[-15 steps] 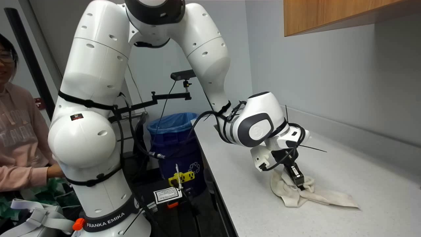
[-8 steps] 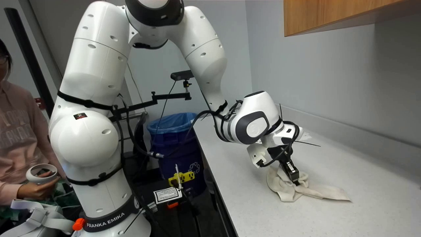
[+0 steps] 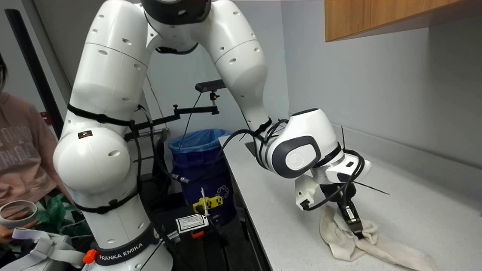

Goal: Use the towel to wipe the counter

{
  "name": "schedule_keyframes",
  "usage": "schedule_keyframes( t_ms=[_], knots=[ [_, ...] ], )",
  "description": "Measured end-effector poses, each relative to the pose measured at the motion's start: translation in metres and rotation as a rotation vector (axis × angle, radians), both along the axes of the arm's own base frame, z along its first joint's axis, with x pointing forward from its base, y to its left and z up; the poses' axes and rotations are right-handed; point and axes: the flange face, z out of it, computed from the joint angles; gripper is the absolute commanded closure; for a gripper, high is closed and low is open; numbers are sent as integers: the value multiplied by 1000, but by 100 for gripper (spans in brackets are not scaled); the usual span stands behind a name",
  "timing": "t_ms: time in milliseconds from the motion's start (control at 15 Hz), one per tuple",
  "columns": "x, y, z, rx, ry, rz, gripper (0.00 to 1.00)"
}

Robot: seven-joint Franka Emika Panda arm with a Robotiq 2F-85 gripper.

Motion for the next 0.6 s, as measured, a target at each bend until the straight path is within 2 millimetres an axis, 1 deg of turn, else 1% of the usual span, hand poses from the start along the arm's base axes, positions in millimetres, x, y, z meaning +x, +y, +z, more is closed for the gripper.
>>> schedule_keyframes(
  t_ms=[133,267,400,600],
  knots=[
    [-7,-17,0,0,-5,-40,98],
    [-13,-29,-1,0,-13,-71,98],
    [-17,-35,-1,-1,-19,-91,98],
    [-21,-40,-1,-10,-18,-82,98]
  ],
)
